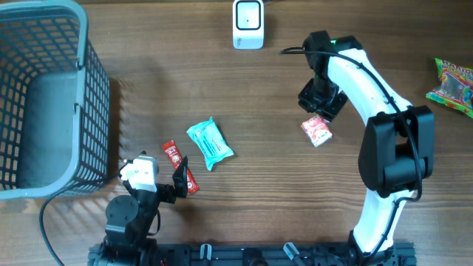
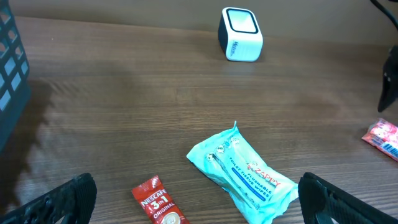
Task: Scan the item barcode
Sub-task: 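Lower the right gripper onto the red Kleenex pack and grasp it, then lift the Kleenex pack and hold it over the white scanner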
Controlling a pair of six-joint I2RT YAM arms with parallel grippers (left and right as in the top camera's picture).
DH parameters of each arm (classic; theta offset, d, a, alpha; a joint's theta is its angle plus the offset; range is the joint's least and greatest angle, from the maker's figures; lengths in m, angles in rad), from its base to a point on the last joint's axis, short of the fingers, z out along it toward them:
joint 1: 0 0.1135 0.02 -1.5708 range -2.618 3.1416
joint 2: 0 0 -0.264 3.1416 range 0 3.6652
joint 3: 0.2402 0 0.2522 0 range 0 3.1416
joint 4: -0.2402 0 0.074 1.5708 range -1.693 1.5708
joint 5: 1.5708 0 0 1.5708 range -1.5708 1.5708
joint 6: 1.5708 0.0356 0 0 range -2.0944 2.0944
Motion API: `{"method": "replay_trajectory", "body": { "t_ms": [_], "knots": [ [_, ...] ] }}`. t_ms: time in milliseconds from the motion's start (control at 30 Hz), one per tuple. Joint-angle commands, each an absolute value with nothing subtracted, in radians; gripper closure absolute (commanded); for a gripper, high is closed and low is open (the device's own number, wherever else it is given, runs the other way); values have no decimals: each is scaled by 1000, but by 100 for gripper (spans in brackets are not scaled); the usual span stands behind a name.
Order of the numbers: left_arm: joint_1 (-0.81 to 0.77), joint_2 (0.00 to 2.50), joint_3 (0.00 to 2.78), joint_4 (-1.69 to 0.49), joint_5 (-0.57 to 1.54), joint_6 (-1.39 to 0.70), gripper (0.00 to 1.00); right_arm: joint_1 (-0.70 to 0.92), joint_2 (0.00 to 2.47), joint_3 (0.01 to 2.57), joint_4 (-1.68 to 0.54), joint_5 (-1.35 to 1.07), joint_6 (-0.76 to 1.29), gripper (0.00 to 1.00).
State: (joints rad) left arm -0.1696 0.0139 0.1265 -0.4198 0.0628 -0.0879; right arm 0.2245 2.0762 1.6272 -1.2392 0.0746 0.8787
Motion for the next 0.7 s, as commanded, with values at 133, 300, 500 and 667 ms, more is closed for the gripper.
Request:
{"method": "replay_trajectory", "body": {
  "t_ms": [133, 300, 500, 667],
  "knots": [
    [-165, 9, 123, -418, 78, -94, 0, 223, 2167, 1624, -1235, 96, 945, 51],
    [-165, 9, 123, -418, 78, -94, 0, 221, 2222, 1624, -1208, 89, 948, 59],
    [-165, 9, 123, -418, 78, -94, 0, 221, 2229, 1630, -1204, 105, 949, 79],
    [-165, 9, 123, -418, 78, -94, 0, 221, 2227, 1725, -1300, 104, 942, 94]
  ]
}}
